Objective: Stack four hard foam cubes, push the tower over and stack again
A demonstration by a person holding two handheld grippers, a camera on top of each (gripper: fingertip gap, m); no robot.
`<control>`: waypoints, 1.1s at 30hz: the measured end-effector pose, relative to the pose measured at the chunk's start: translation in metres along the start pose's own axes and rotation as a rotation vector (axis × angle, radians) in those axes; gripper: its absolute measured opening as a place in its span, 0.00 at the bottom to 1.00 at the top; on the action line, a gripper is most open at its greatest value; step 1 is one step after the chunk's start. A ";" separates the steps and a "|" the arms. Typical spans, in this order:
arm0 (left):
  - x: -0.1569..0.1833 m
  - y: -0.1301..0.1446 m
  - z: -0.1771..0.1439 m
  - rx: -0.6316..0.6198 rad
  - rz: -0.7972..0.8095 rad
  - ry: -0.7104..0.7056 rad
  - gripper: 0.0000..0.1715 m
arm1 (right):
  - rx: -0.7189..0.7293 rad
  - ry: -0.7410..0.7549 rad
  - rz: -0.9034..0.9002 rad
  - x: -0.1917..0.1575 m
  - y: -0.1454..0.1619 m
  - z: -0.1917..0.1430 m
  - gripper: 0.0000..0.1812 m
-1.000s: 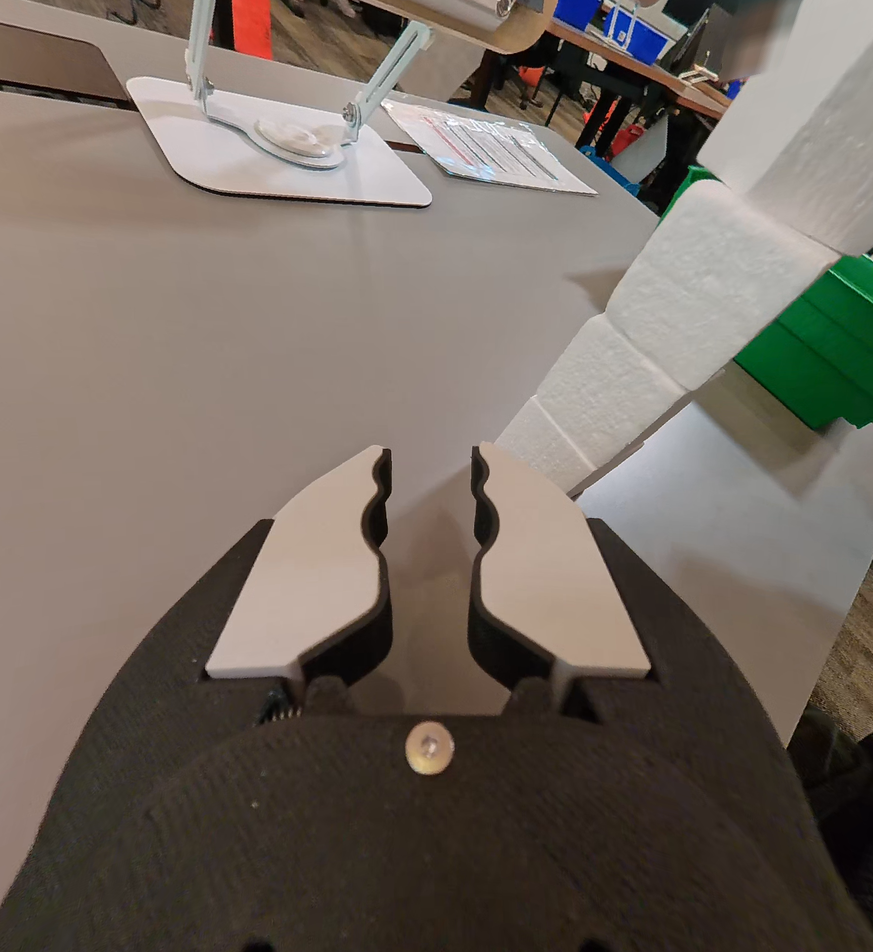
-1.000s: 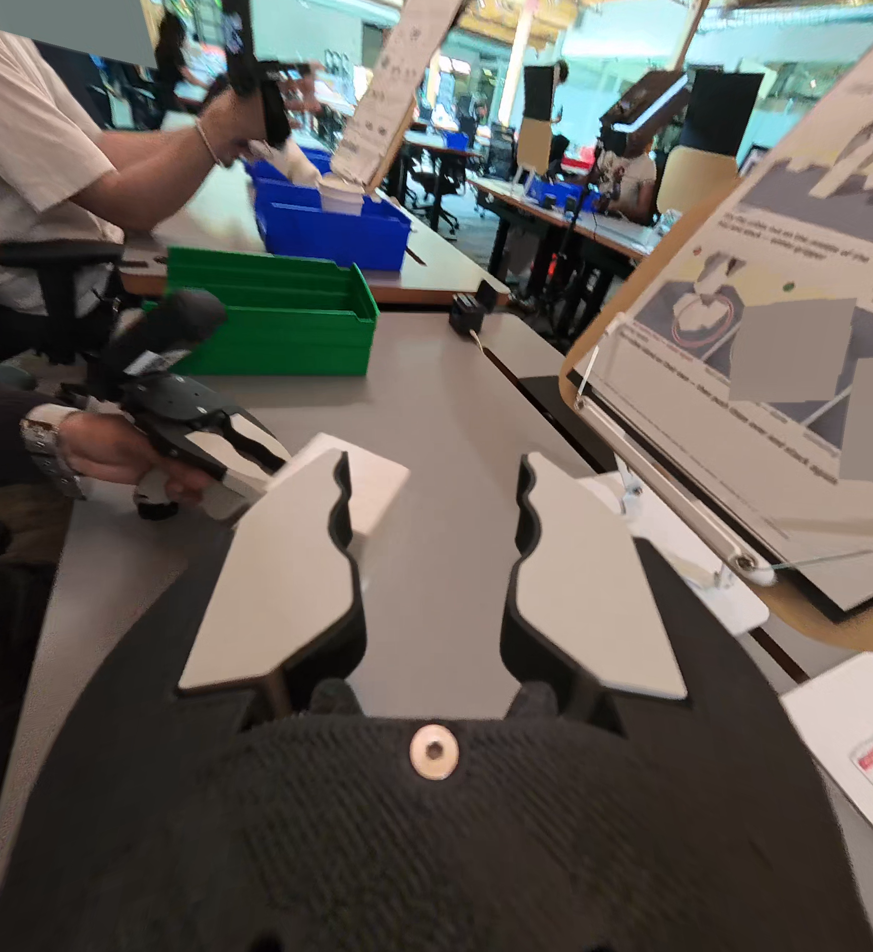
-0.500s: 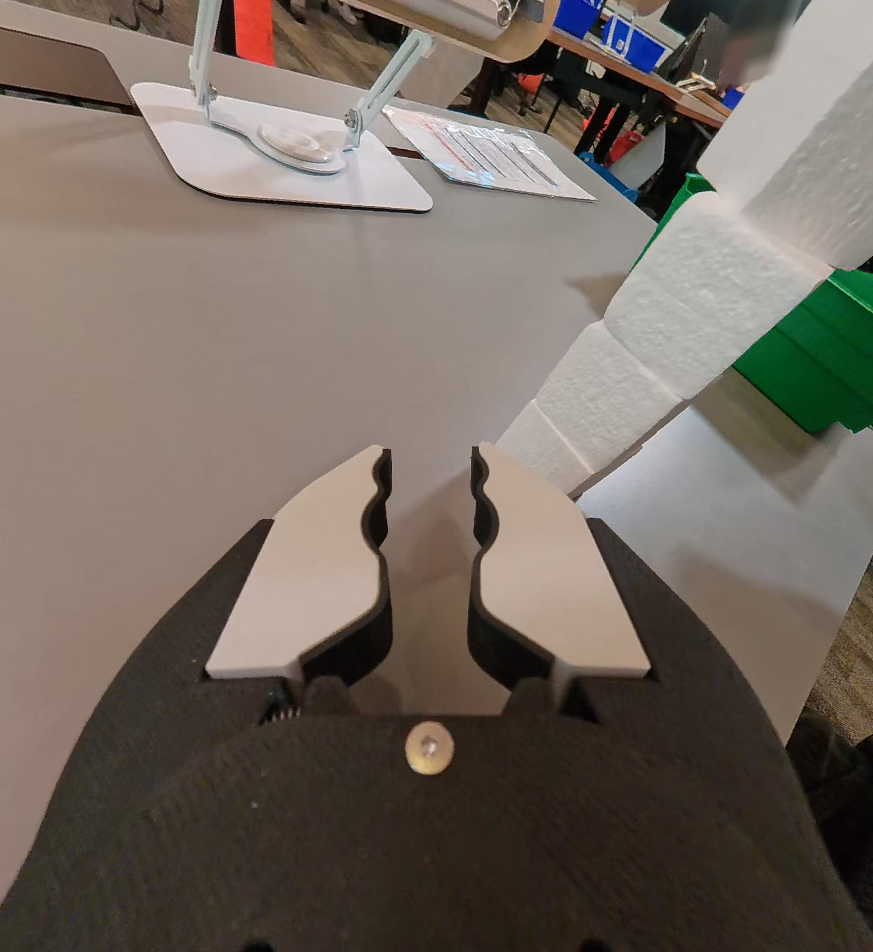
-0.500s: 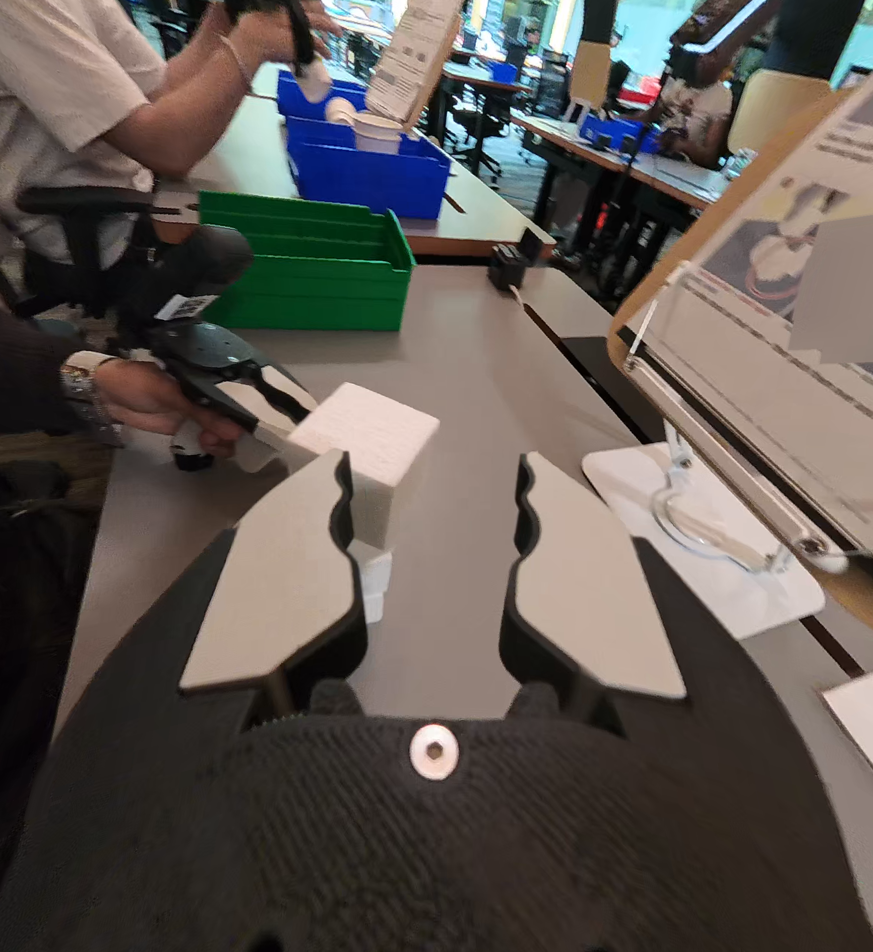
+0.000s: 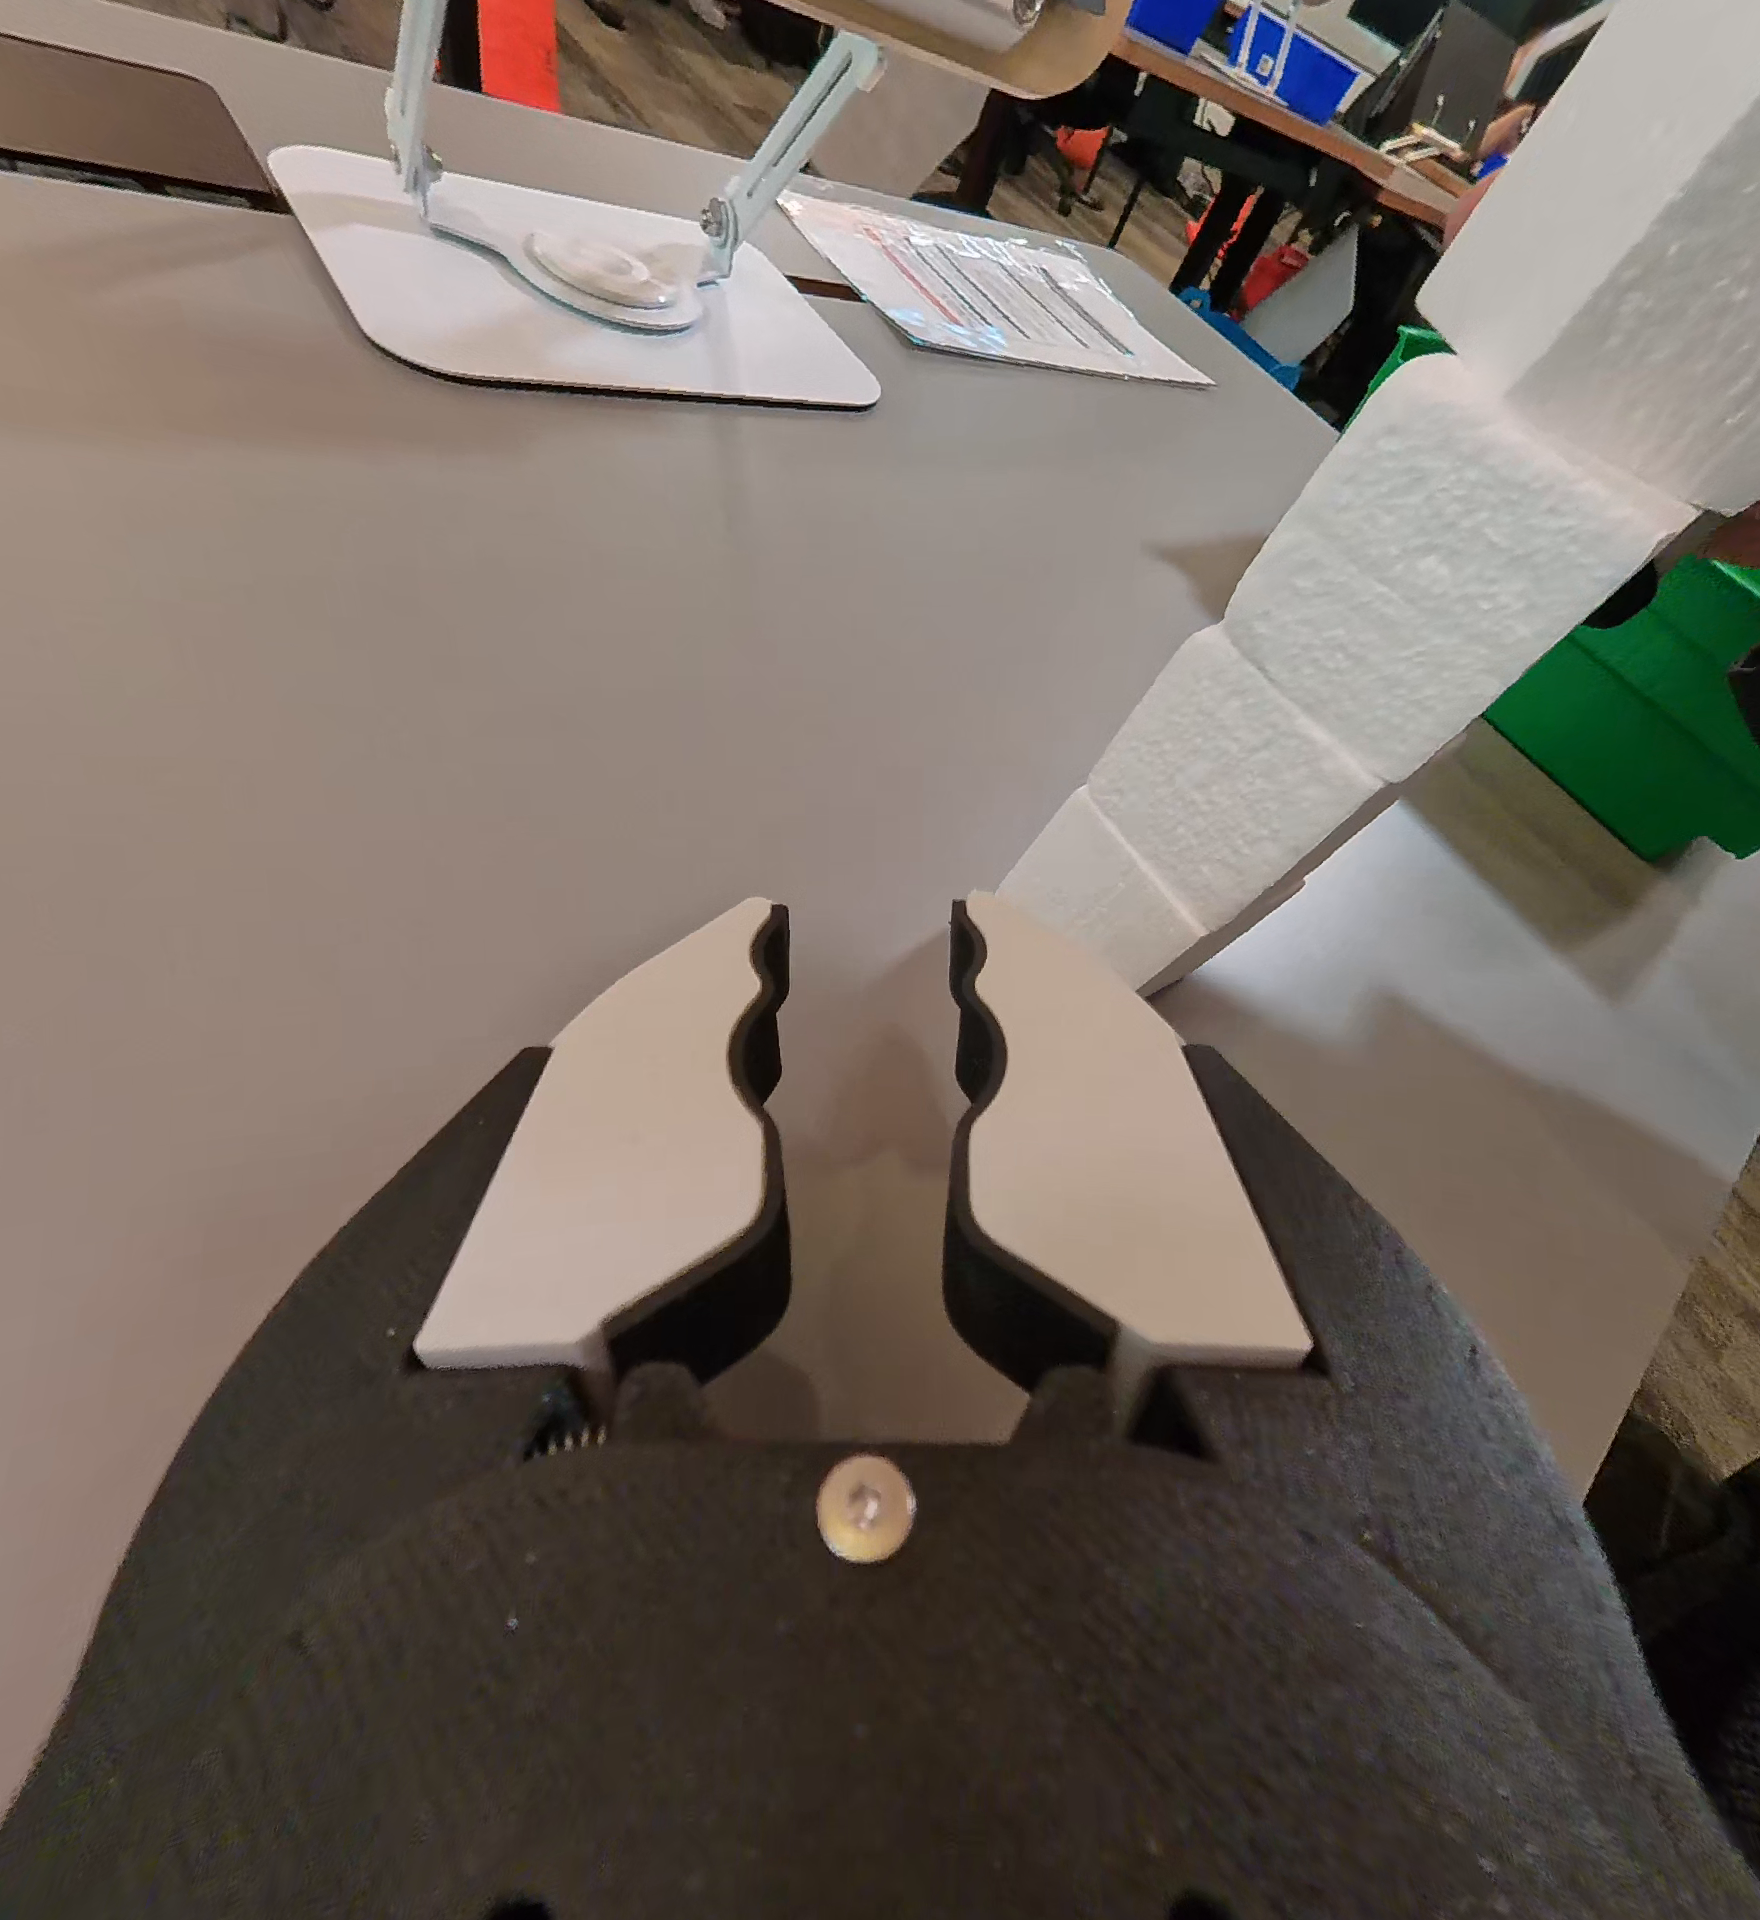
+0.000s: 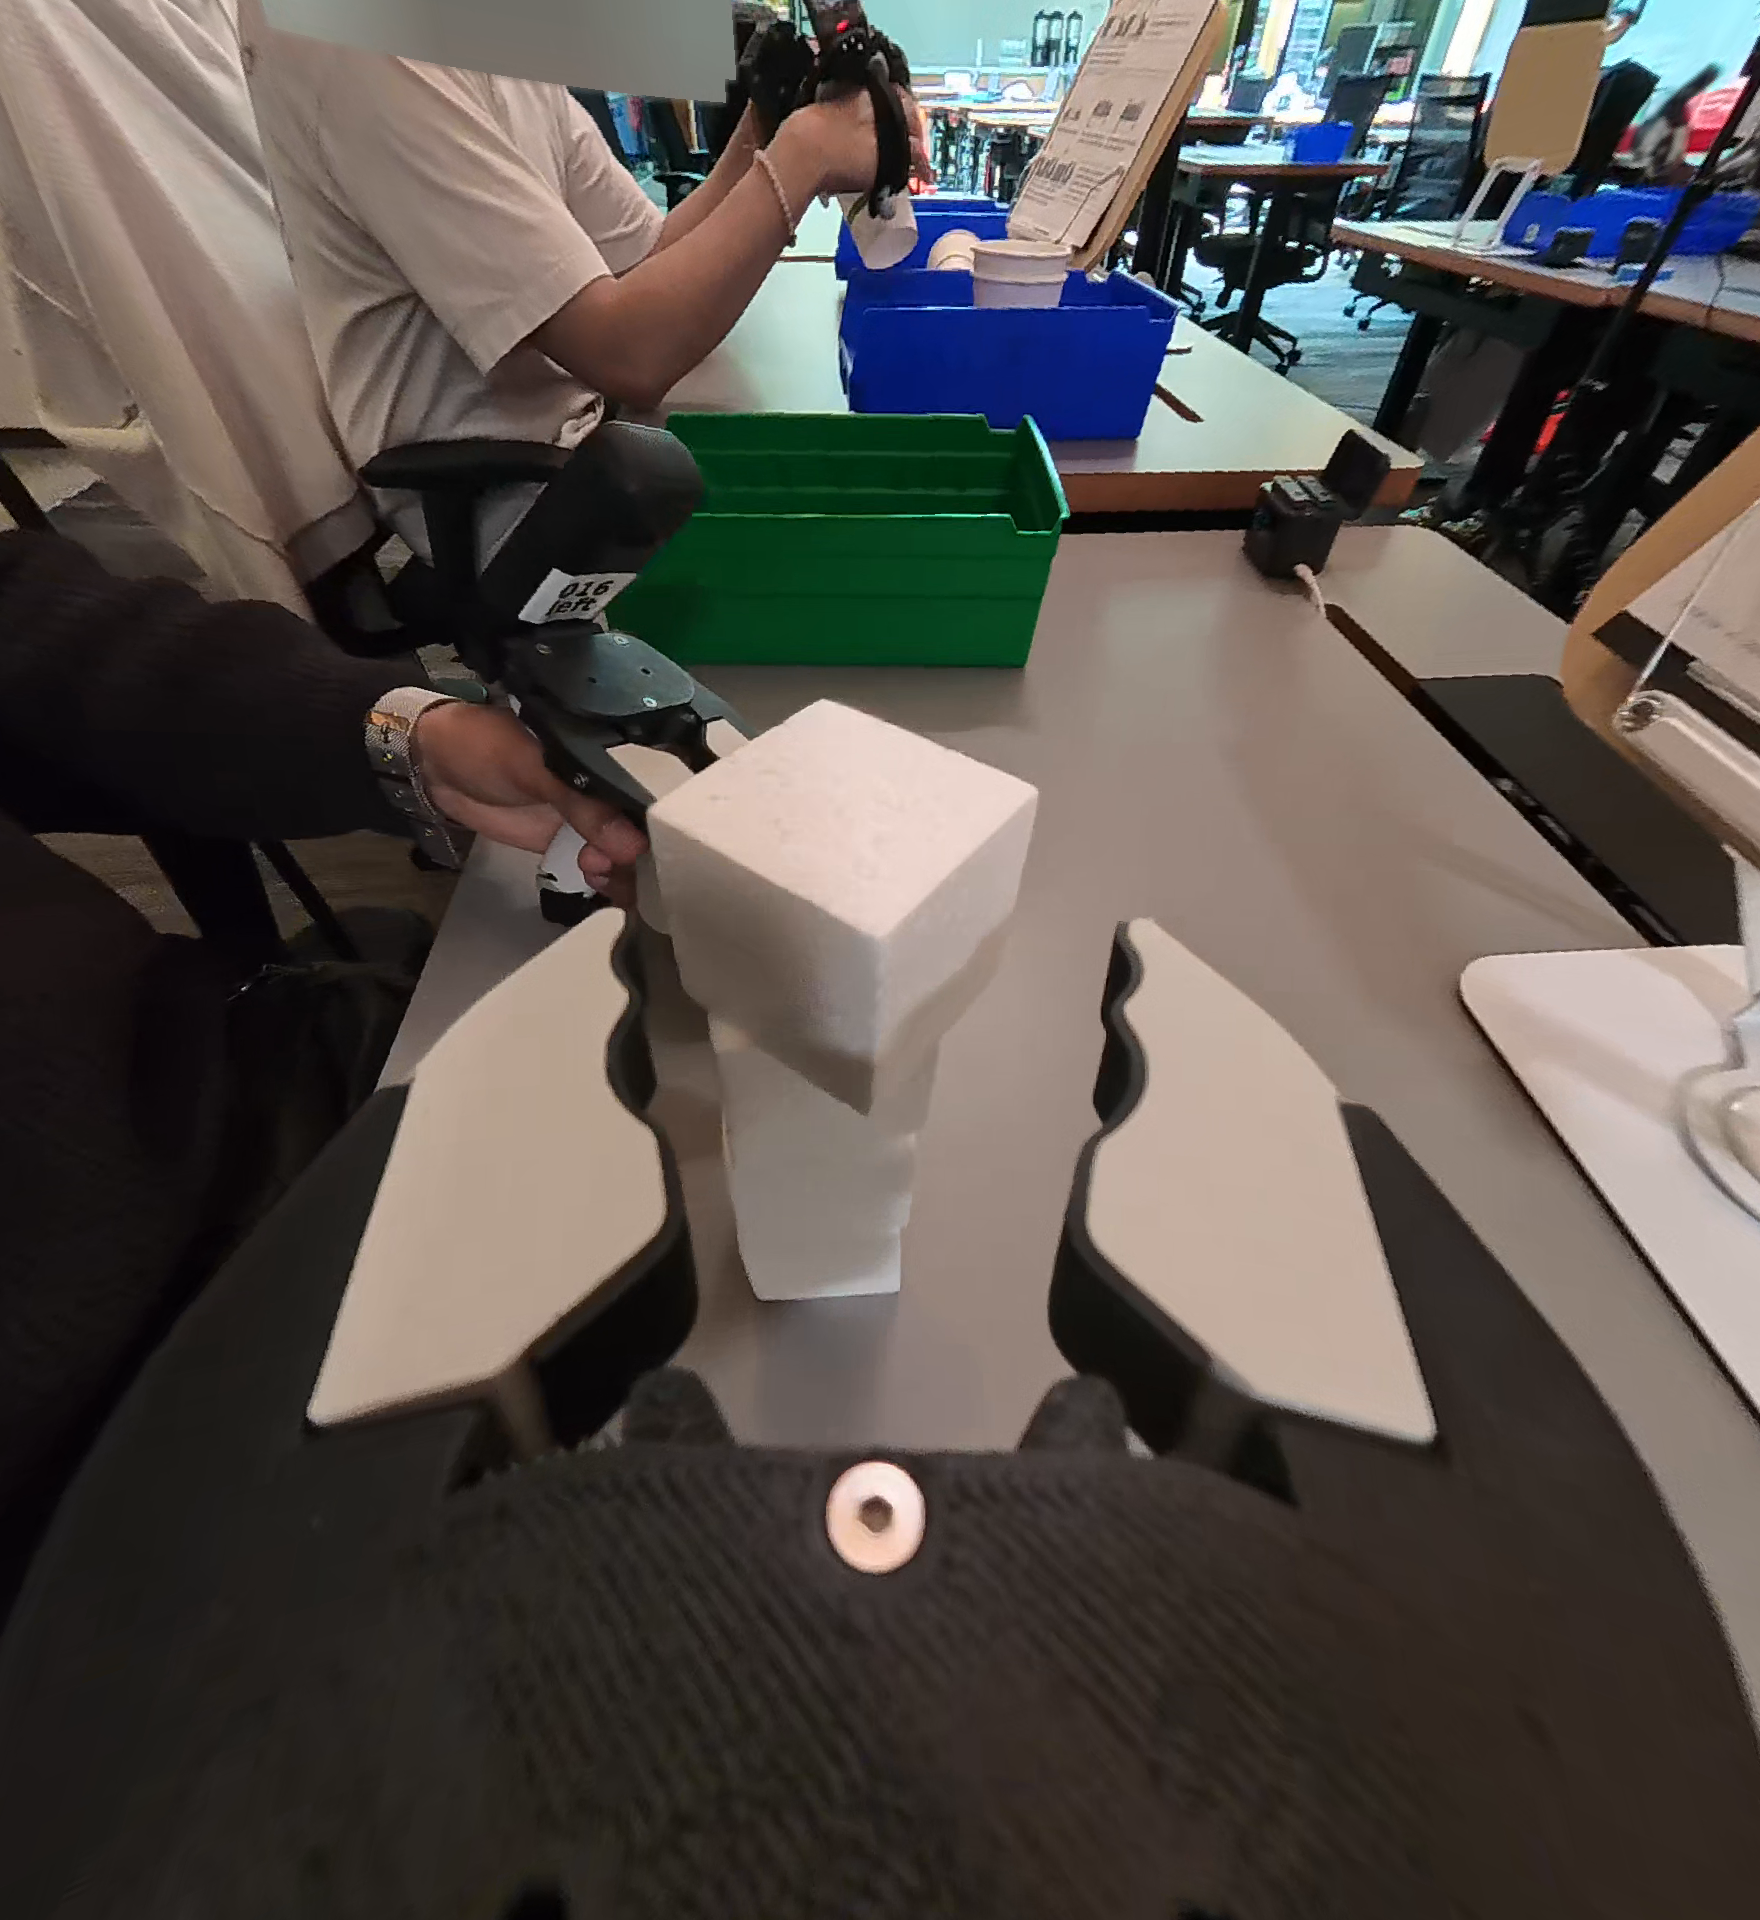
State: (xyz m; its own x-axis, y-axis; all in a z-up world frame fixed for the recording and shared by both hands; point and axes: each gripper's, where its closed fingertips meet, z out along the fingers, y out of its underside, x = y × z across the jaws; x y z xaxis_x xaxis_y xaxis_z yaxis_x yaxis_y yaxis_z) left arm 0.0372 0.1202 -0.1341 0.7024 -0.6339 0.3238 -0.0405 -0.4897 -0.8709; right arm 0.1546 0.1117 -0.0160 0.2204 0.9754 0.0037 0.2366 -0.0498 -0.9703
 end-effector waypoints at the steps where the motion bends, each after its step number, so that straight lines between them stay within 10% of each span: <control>1: -0.001 0.000 -0.001 0.000 -0.003 -0.003 0.18 | 0.001 -0.007 -0.002 0.000 0.000 0.002 0.47; 19: -0.005 0.001 -0.005 0.002 -0.017 -0.010 0.18 | 0.023 -0.010 -0.052 -0.005 -0.013 0.014 0.38; 33: 0.007 -0.001 0.007 -0.005 -0.005 0.029 0.18 | 0.102 0.583 -0.040 -0.001 -0.053 0.003 0.38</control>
State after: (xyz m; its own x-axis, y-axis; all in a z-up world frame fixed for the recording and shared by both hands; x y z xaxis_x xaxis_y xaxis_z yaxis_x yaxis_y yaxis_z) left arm 0.0468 0.1205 -0.1333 0.6814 -0.6485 0.3393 -0.0404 -0.4962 -0.8673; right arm 0.1394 0.1137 0.0344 0.7034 0.6959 0.1448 0.1697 0.0333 -0.9849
